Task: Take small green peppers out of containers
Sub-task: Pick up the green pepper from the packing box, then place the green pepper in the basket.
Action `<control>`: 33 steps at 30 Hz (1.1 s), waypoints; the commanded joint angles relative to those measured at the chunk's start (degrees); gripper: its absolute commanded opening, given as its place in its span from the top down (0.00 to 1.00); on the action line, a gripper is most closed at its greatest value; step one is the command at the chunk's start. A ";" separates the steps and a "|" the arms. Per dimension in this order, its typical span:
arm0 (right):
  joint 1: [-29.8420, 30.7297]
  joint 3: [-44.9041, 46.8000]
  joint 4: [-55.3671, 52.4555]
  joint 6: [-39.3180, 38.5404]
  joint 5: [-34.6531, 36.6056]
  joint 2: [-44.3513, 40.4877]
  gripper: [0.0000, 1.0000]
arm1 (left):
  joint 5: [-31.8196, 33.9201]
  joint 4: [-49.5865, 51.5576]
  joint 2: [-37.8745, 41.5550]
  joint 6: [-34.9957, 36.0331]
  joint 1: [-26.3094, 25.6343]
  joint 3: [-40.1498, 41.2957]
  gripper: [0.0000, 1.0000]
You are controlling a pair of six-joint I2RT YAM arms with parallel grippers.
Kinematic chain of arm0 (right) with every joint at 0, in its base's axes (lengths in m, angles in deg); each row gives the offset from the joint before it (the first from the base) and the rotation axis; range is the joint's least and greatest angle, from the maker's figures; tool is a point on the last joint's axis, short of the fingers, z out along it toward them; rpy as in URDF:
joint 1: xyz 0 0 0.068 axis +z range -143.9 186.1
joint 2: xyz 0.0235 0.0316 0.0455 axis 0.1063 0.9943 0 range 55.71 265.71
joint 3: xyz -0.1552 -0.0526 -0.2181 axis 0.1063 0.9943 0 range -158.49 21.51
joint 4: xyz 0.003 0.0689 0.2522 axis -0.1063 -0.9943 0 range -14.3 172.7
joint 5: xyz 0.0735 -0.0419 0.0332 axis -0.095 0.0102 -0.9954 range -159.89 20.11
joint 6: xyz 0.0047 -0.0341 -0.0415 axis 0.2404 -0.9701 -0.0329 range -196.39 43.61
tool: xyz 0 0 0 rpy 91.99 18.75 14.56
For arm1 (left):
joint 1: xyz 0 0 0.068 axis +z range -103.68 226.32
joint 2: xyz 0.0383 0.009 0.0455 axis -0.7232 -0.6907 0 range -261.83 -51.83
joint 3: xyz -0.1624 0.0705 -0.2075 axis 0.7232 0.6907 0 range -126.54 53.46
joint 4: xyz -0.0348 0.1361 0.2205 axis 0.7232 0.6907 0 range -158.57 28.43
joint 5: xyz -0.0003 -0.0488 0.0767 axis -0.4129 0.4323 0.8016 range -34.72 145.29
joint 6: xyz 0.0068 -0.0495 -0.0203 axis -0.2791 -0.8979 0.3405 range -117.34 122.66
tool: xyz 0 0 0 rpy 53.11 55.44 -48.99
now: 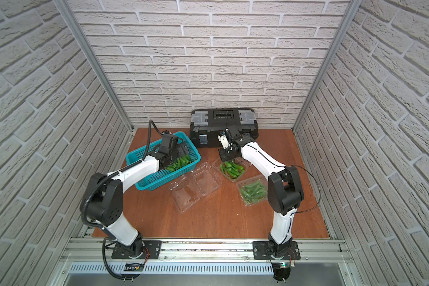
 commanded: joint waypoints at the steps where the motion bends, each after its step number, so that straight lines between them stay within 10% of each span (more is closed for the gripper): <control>1: 2.86 -3.49 5.11 1.26 -3.93 -4.61 0.93 | 3.00 -2.98 3.53 -2.63 1.14 2.31 0.02; 15: 8.85 -15.22 35.19 20.56 -18.07 11.39 0.93 | 21.55 6.43 11.55 -9.23 1.81 6.28 0.02; 20: 8.90 -24.17 46.28 36.73 -28.85 23.51 0.71 | 21.10 5.52 11.85 -7.61 0.98 6.36 0.02; 33: 3.83 -1.79 21.12 17.66 -2.53 1.54 0.70 | 2.75 -0.37 3.14 4.20 -0.72 -0.78 0.02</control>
